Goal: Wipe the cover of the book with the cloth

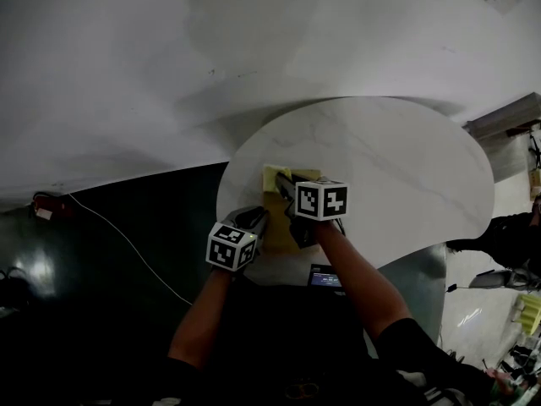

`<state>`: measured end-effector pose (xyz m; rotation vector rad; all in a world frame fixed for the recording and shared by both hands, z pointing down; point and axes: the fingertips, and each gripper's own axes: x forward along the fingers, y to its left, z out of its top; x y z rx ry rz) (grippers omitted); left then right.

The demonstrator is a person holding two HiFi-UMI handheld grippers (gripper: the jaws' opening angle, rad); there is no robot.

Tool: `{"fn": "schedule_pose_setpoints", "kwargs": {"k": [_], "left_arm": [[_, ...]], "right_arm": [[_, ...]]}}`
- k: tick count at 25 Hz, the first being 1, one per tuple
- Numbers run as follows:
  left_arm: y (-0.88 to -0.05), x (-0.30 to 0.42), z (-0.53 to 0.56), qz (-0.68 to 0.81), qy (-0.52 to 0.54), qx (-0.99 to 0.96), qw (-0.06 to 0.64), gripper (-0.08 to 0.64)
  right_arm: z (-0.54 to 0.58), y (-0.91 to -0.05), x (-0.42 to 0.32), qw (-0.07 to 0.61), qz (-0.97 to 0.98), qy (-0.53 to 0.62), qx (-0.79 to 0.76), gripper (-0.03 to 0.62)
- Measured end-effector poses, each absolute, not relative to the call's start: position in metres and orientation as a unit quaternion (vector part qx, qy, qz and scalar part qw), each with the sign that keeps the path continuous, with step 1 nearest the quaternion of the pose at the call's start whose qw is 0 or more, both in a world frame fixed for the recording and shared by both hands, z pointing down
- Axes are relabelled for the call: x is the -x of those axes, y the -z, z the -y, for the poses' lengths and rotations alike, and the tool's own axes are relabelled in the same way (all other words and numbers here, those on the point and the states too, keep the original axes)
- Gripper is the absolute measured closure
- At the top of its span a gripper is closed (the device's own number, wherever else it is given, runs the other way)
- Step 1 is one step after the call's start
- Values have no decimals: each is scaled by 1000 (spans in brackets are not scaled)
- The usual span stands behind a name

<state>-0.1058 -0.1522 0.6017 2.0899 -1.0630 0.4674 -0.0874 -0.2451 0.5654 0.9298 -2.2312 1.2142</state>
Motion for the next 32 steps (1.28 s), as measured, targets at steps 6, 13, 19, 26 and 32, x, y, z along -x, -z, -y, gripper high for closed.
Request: {"fn": "schedule_pose_setpoints", "kwargs": {"k": [6,13,19,26,32], "left_arm": [[-603,104,152,420,-188,-807,370,503],[-603,105,151,421,-196,-806,366,503],[-604,106,152,424,-192,-804,369,503],[-603,106,152,425,-191,-803,370,503],[-603,106,152,425,-192,-803,372,504]], "right_arm": [[247,-581,89,245,791,-437,-351,505],[249,-591,84,275,782,-422,-367,505],[250,-592,80,285,784,-410,-370,505],[253,-591,63,285,779,-407,-382,505],[257,-591,41,278,772,-409,-399,505]]}}
